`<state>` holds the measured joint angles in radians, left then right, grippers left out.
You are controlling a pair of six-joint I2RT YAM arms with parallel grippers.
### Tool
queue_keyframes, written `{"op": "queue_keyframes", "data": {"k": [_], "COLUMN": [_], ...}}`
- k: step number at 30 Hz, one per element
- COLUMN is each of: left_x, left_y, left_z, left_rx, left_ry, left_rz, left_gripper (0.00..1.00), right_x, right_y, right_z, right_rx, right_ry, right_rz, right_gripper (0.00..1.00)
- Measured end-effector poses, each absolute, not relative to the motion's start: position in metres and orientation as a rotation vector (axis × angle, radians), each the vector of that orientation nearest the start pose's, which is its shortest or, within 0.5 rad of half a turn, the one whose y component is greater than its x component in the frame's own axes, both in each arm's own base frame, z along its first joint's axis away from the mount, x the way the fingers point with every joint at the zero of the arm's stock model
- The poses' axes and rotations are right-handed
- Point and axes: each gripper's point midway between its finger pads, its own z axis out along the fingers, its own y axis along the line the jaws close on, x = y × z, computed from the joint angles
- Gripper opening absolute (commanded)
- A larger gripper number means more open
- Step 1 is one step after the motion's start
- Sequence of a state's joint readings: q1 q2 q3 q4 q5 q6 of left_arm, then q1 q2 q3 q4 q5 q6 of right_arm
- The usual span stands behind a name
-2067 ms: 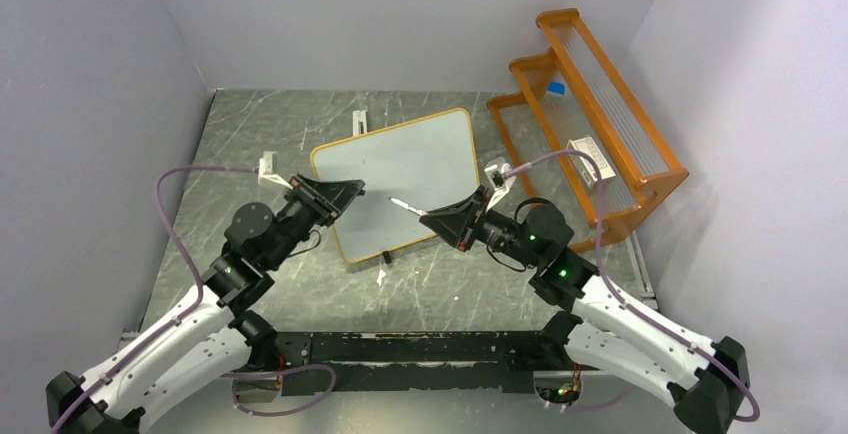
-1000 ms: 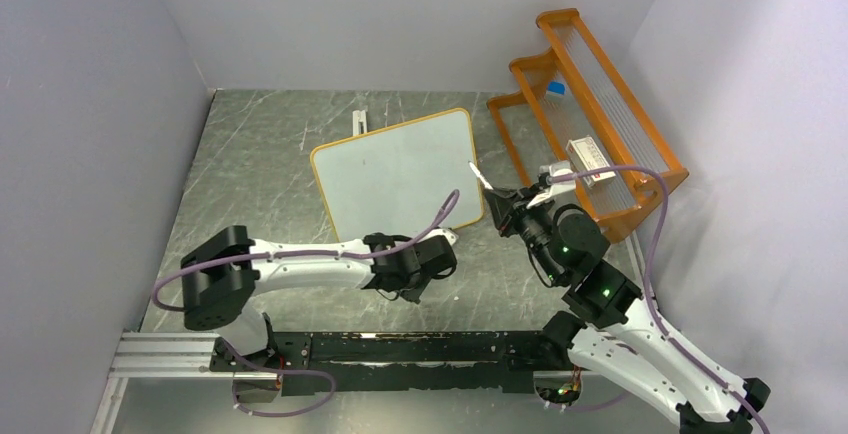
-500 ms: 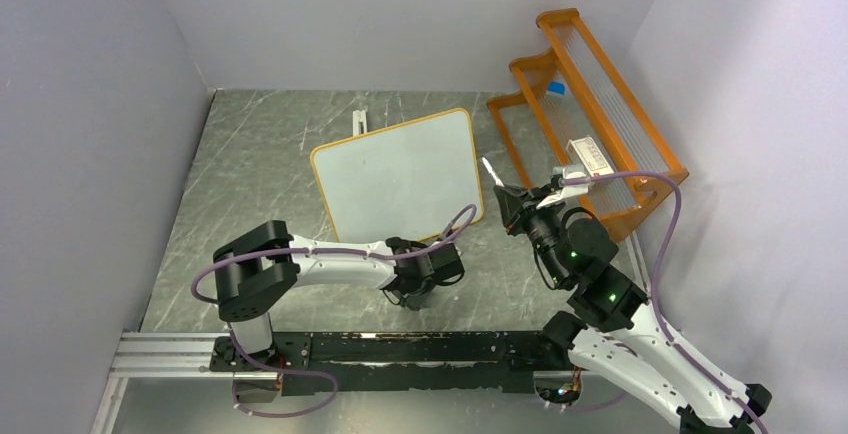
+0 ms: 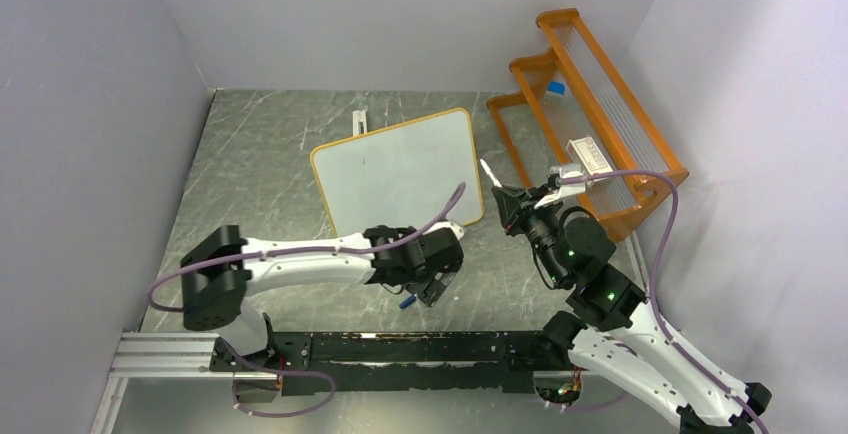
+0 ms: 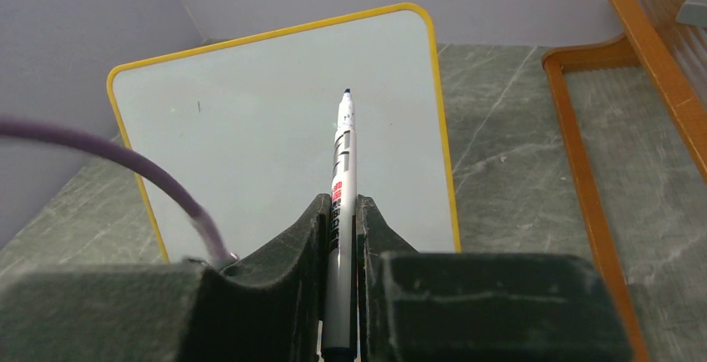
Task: Write a sentence on the whiteboard
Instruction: Place the pen cap at the center of the board, then hold the whiteboard on the whiteboard stand.
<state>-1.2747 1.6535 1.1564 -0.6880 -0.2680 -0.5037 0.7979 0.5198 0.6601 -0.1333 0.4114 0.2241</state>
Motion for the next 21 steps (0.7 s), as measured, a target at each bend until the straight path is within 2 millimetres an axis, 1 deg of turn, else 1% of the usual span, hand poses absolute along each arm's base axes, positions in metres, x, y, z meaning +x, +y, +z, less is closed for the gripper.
{"op": "queue_keyframes", "data": {"k": [3,5,7,10,11,14,18,21], "left_x": [0.136,0.144,0.151,0.171,0.177,0.200,0.237,0.249], "left_y": [-0.333,-0.336,-0.336,-0.330,-0.327,-0.311,-0.274,-0.249], "left_z": [0.107,0.131,0.151,0.180,0.189,0.215,0.261,0.290], "left_rx": [0.877,0.830,0.793,0.716,0.690,0.608,0.434,0.343], "left_ry": [2.432,2.380,2.340,2.287,2.268,2.217,2.110,2.024], "left_rz": [-0.267,-0.314,-0.350,-0.388,-0.396,-0.426,-0.477,-0.515], "left_gripper": [0.98,0.98,0.98,0.98,0.98,0.92,0.98,0.99], "right_x": [0.229,0.229,0.230,0.231,0.231,0.232,0.233,0.232], "right_y": [0.147,0.148,0.150,0.153,0.154,0.158,0.162,0.164], "right_z": [0.298,0.296,0.294,0.292,0.294,0.298,0.306,0.308], "right_rx": [-0.131,-0.136,-0.145,-0.159,-0.161,-0.173,-0.185,-0.206], "right_ry": [1.583,1.590,1.597,1.613,1.613,1.613,1.608,1.608], "right_rz": [0.482,0.481,0.481,0.479,0.481,0.489,0.501,0.503], "right_gripper": [0.00,0.00,0.00,0.00,0.00,0.00,0.00,0.00]}}
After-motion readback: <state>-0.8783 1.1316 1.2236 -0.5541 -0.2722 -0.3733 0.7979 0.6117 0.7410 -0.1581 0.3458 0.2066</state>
